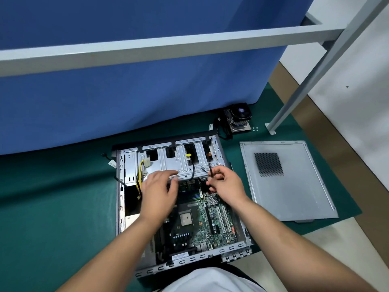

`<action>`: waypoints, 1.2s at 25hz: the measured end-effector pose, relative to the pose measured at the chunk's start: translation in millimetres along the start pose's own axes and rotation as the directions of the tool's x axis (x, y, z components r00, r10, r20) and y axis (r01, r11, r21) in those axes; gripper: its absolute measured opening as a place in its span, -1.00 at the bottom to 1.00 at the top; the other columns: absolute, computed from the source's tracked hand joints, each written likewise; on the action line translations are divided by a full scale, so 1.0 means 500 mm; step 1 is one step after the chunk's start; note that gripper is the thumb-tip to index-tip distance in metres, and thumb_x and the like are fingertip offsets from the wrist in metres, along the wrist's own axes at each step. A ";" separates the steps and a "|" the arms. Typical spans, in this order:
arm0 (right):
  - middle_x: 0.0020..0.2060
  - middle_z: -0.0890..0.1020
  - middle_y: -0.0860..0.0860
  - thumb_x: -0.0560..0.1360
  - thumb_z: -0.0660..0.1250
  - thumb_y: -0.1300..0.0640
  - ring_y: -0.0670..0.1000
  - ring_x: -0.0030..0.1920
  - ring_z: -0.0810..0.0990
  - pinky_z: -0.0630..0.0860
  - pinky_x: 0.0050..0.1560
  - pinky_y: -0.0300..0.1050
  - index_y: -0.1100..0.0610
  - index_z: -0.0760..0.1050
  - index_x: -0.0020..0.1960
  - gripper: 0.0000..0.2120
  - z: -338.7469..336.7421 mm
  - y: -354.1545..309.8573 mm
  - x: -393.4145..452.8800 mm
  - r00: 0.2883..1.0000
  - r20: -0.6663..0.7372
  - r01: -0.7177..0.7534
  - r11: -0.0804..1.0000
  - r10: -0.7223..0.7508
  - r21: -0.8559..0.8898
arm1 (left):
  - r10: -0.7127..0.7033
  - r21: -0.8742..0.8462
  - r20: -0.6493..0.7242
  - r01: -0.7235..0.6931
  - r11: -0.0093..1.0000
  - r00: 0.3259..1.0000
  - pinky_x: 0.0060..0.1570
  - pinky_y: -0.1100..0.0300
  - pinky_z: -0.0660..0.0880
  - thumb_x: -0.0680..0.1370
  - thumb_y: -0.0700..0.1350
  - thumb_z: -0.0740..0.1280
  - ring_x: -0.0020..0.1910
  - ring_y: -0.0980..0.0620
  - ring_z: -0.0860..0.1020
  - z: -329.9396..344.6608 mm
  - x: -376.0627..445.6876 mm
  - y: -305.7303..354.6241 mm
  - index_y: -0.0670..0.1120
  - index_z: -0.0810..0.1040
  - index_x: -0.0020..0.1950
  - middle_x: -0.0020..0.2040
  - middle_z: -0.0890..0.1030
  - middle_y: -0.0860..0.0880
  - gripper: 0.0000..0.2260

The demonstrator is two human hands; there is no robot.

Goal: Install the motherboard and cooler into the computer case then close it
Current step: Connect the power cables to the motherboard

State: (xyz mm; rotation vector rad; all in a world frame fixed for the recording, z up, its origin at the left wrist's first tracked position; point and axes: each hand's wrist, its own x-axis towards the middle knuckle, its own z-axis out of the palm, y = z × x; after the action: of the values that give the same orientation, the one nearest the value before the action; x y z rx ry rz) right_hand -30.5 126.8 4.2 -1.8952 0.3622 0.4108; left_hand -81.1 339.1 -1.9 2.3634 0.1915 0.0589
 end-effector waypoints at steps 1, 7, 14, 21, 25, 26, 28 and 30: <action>-0.21 0.71 -0.01 0.54 0.42 0.32 0.04 -0.08 0.75 0.71 -0.01 0.04 0.03 0.60 -0.03 -0.81 0.002 0.000 0.002 1.000 -0.005 0.007 1.000 -0.007 -0.015 | -0.026 -0.098 0.050 0.031 0.995 0.998 0.27 0.13 0.36 0.67 0.05 0.24 0.21 0.20 0.50 0.013 0.010 0.029 0.09 0.60 0.30 0.18 0.60 0.16 -0.75; -0.21 0.66 -0.03 0.51 0.46 0.22 0.09 -0.13 0.71 0.67 0.00 0.17 -0.06 0.60 -0.05 -0.82 0.010 -0.013 0.016 0.994 -0.031 0.102 0.991 -0.106 -0.090 | -0.333 -0.546 0.352 0.481 0.686 0.875 0.12 0.11 0.52 0.65 -0.08 0.33 0.01 0.02 0.62 0.055 0.080 0.143 -0.06 0.62 0.23 0.04 0.68 0.00 -0.82; -0.33 0.63 -0.18 0.45 0.51 0.14 -0.21 -0.33 0.59 0.42 -0.30 -0.35 -0.07 0.58 -0.15 -0.85 -0.006 0.027 -0.023 0.988 0.006 0.151 0.962 -0.154 -0.228 | -0.358 -0.723 0.536 0.635 0.273 0.764 0.26 -0.04 0.54 0.70 -0.16 0.26 0.02 -0.10 0.64 0.040 0.127 0.203 -0.16 0.52 0.17 0.04 0.73 -0.20 -0.89; -0.30 0.63 -0.12 0.55 0.42 0.00 -0.19 -0.33 0.57 0.49 -0.29 -0.25 -0.02 0.55 -0.10 -0.91 -0.012 0.042 -0.059 0.946 0.194 0.321 0.827 -0.259 -0.461 | -0.401 -0.629 0.595 0.714 0.308 0.697 -0.04 0.10 0.61 0.67 -0.20 0.33 -0.13 -0.06 0.62 0.038 0.114 0.189 -0.17 0.58 0.13 -0.06 0.69 -0.16 -0.91; -0.18 0.64 -0.07 0.54 0.43 0.02 -0.05 -0.17 0.61 0.60 -0.07 -0.06 0.00 0.59 -0.05 -0.93 -0.005 0.040 -0.061 0.938 0.211 0.346 0.764 -0.274 -0.545 | -0.390 -0.619 0.593 0.709 0.338 0.704 -0.28 0.20 0.59 0.65 -0.25 0.33 -0.30 0.02 0.55 0.053 0.106 0.175 -0.18 0.59 0.15 -0.22 0.63 -0.09 -0.90; -0.17 0.64 -0.07 0.53 0.43 0.02 -0.03 -0.16 0.62 0.60 -0.05 -0.04 0.00 0.60 -0.05 -0.93 -0.003 0.038 -0.060 0.943 0.206 0.332 0.760 -0.261 -0.558 | -0.396 -0.615 0.594 0.712 0.338 0.701 -0.27 0.18 0.57 0.66 -0.26 0.32 -0.31 0.03 0.54 0.057 0.108 0.172 -0.17 0.59 0.16 -0.23 0.63 -0.08 -0.89; -0.16 0.65 -0.07 0.54 0.43 0.01 -0.01 -0.14 0.63 0.61 -0.03 -0.03 0.00 0.61 -0.04 -0.93 0.002 0.037 -0.054 0.956 0.176 0.295 0.760 -0.237 -0.579 | -0.428 -0.611 0.586 0.722 0.325 0.688 -0.25 0.16 0.56 0.67 -0.29 0.28 -0.29 0.01 0.56 0.067 0.121 0.168 -0.17 0.57 0.16 -0.21 0.63 -0.11 -0.88; -0.14 0.67 -0.07 0.54 0.42 0.02 -0.02 -0.13 0.63 0.62 0.00 -0.03 -0.01 0.61 -0.01 -0.94 0.005 0.035 -0.047 0.964 0.145 0.265 0.765 -0.223 -0.587 | -0.457 -0.616 0.574 0.726 0.306 0.680 -0.25 0.15 0.57 0.68 -0.33 0.22 -0.26 -0.01 0.59 0.076 0.138 0.168 -0.19 0.54 0.16 -0.14 0.65 -0.15 -0.86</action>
State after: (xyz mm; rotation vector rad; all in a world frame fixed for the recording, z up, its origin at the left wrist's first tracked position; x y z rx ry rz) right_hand -59.2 124.2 -0.6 -2.5097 -0.0904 0.4443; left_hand 1.1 264.2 28.3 1.1800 0.7401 -0.4892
